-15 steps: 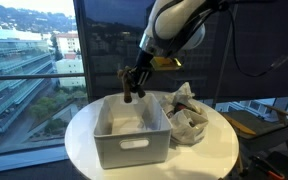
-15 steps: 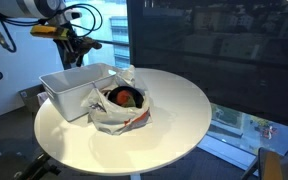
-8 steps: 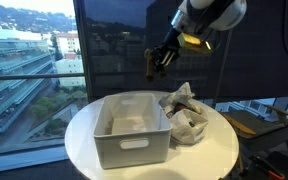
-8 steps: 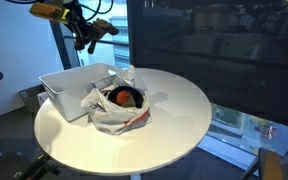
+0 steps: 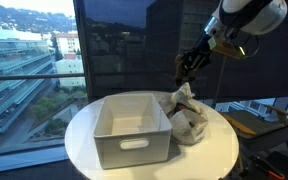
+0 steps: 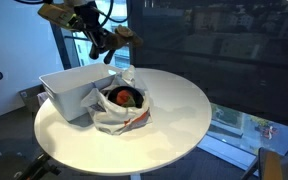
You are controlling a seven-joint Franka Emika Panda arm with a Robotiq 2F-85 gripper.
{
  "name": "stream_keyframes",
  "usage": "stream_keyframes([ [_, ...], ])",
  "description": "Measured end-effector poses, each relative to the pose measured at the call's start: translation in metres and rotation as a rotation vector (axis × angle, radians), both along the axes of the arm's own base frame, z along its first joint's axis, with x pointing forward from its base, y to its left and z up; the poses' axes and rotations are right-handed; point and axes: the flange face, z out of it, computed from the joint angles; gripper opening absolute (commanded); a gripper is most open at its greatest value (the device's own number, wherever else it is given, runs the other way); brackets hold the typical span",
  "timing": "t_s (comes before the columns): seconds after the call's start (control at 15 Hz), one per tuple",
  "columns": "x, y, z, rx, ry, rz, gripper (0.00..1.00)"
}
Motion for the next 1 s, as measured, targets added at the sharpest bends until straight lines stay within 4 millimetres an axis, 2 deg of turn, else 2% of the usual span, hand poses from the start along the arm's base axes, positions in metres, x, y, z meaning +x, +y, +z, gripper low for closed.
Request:
stream_keyframes([
  [0.33,-0.023,-0.049,-0.027,0.048,0.121,-0.1,0.07],
  [0.53,-0.032,-0.069,-0.045,0.073,0.226,-0.122,0.07],
  [0.73,-0.034,-0.077,-0.069,0.103,0.332,-0.102,0.07],
  [1.0,-0.016,-0.076,-0.098,0.113,0.404,-0.058,0.07],
])
